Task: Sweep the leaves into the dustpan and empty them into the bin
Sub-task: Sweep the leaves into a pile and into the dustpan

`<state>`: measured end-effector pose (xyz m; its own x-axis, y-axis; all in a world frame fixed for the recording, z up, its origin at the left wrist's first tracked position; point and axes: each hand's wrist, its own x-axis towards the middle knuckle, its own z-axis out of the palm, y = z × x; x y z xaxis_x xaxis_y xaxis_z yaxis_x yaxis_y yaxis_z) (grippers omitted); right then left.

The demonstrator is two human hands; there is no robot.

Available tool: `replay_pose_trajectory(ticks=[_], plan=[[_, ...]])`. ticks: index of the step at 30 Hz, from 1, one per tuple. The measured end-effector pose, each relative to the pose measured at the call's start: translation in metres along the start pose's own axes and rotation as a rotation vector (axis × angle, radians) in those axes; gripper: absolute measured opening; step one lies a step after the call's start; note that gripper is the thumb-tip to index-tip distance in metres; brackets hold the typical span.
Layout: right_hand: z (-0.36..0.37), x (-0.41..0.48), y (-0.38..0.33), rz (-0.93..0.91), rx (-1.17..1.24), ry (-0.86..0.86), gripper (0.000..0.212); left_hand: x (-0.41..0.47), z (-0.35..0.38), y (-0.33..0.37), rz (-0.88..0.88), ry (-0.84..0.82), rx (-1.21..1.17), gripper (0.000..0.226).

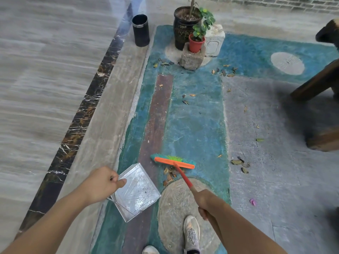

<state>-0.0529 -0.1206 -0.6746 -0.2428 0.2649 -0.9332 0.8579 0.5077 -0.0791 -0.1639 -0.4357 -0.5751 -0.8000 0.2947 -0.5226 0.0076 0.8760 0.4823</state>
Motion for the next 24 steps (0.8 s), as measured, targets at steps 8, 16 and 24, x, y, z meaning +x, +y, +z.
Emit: replay_pose_trajectory(ticks=[8, 16, 24], plan=[[-0.017, -0.015, 0.04, -0.034, 0.376, 0.018, 0.057, -0.002, -0.003, 0.017, 0.05, -0.038, 0.007, 0.065], [-0.035, -0.016, 0.106, -0.022, 0.581, 0.011, 0.048, 0.029, 0.023, 0.074, 0.167, -0.114, 0.105, 0.061], [-0.094, -0.011, 0.198, 0.019, 0.802, 0.13, 0.04, 0.08, 0.057, 0.176, 0.232, -0.117, 0.193, 0.063]])
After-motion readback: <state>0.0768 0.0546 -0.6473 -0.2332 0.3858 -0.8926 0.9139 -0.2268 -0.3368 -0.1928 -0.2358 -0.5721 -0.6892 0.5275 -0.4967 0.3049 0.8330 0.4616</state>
